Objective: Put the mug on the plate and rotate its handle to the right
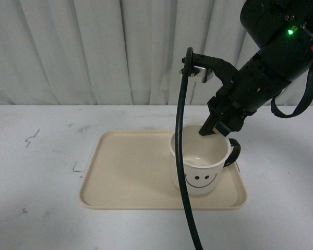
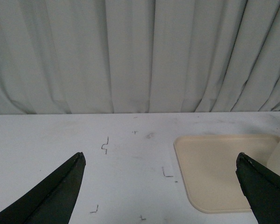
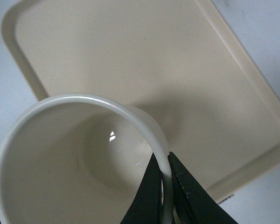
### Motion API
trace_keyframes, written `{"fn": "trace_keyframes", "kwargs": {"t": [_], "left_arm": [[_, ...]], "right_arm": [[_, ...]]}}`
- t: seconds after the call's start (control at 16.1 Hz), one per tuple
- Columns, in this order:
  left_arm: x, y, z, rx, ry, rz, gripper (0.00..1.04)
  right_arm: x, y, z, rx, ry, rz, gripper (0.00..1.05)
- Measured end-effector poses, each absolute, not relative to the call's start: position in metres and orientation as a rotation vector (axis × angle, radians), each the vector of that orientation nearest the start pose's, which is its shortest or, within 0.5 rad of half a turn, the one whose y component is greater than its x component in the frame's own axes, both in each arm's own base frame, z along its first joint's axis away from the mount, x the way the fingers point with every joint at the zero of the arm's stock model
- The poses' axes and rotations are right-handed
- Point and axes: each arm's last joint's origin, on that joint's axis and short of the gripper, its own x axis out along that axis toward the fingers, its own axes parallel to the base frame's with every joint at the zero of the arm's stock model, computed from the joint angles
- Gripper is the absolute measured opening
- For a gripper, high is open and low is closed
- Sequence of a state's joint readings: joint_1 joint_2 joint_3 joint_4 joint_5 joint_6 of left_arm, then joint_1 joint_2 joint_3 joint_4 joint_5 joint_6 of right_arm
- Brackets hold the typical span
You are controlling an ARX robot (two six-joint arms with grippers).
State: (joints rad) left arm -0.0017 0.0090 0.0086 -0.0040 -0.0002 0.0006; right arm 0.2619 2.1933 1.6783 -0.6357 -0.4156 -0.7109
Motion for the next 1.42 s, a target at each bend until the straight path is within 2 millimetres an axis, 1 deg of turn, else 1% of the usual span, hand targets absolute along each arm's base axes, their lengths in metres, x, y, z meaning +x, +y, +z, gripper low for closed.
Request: {"fn": "trace_keyframes", "kwargs": {"t": [0.06, 0.25, 0.37, 0.43, 0.5, 0.56, 0.62, 0.68, 0.81, 0.87, 0.93, 0.99, 1.05, 1.12, 1.18, 1.24, 1.3, 1.36, 1.42], "left_arm": [[0.098, 0.000, 0.165, 0.001, 0.004, -0.002, 0.98], [0.098, 0.000, 0.165, 0.001, 0.004, -0.001, 0.98], [0.098, 0.000, 0.165, 0.001, 0.004, -0.002, 0.98], [0.098, 0.000, 0.165, 0.001, 0.004, -0.002, 0.98], [0.098, 0.000, 0.165, 0.001, 0.004, -0.001, 0.98], [0.098, 0.000, 0.165, 0.001, 0.004, -0.002, 0.98], [0.098, 0.000, 0.165, 0.001, 0.004, -0.002, 0.98], [0.098, 0.000, 0.165, 0.001, 0.004, -0.002, 0.98], [0.098, 0.000, 0.165, 0.001, 0.005, -0.002, 0.98], [0.098, 0.000, 0.165, 0.001, 0.003, -0.002, 0.98], [0.098, 0.000, 0.165, 0.001, 0.004, -0.002, 0.98], [0.098, 0.000, 0.165, 0.001, 0.006, 0.001, 0.98], [0.098, 0.000, 0.165, 0.001, 0.004, 0.000, 0.98], [0.098, 0.000, 0.165, 0.001, 0.004, -0.001, 0.98], [0.098, 0.000, 0.165, 0.001, 0.004, -0.002, 0.98], [0.098, 0.000, 0.165, 0.001, 0.004, -0.002, 0.98], [0.098, 0.000, 0.165, 0.001, 0.004, -0.001, 0.98], [0.098, 0.000, 0.165, 0.001, 0.004, -0.001, 0.98], [0.098, 0.000, 0.165, 0.000, 0.004, -0.001, 0.98]], "right_arm": [[0.437, 0.130, 0.161, -0.509, 0.888, 0.996, 0.03], [0.439, 0.130, 0.141, -0.482, 0.927, 1.034, 0.03], [0.440, 0.124, 0.135, -0.495, 0.944, 1.019, 0.03], [0.442, 0.121, 0.134, -0.501, 0.931, 1.005, 0.12], [0.441, 0.118, 0.135, -0.495, 0.943, 1.003, 0.23], [0.440, 0.118, 0.138, -0.491, 0.907, 1.006, 0.35], [0.436, 0.118, 0.151, -0.503, 0.874, 1.000, 0.46], [0.433, 0.121, 0.171, -0.551, 0.817, 0.969, 0.57], [0.422, 0.131, 0.237, -0.643, 0.611, 0.939, 0.79], [0.419, 0.137, 0.261, -0.675, 0.347, 0.644, 0.72], [0.398, 0.126, 0.264, -0.531, 0.207, 0.344, 0.59], [0.377, 0.108, 0.248, -0.369, 0.147, 0.156, 0.48], [0.358, 0.081, 0.222, -0.209, 0.105, 0.029, 0.36], [0.336, 0.061, 0.203, -0.116, 0.078, -0.021, 0.23], [0.317, 0.051, 0.200, -0.071, 0.038, -0.034, 0.12], [0.296, 0.047, 0.207, -0.039, -0.024, -0.008, 0.01], [0.278, 0.044, 0.209, -0.019, -0.051, 0.017, 0.02], [0.265, 0.038, 0.201, -0.017, -0.032, 0.018, 0.02], [0.251, 0.029, 0.187, -0.020, 0.015, -0.002, 0.02]]}}
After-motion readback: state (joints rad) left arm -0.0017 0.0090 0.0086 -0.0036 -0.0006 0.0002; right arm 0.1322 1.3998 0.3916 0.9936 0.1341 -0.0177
